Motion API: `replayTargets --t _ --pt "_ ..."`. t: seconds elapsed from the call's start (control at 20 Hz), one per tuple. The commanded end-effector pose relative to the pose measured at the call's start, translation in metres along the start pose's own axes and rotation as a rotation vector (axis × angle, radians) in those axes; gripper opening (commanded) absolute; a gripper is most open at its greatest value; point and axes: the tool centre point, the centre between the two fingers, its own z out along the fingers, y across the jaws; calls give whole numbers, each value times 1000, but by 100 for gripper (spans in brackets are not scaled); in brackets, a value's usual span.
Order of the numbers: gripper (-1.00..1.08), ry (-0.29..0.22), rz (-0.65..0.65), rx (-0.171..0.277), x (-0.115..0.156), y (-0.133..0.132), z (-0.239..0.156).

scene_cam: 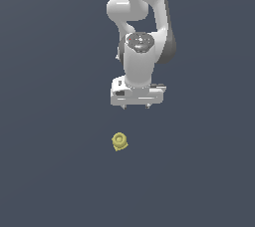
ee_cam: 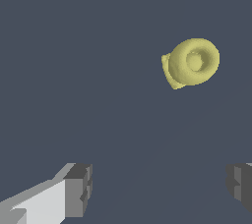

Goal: Pick up the object and move it to a goal position.

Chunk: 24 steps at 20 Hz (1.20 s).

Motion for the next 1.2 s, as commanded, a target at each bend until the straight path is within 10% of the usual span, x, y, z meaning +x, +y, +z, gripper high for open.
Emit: replayTargets --t 0.0,1.15 --pt "100 0 0 0 0 0 0" --pt "100 11 -87 -15 18 -3 -4"
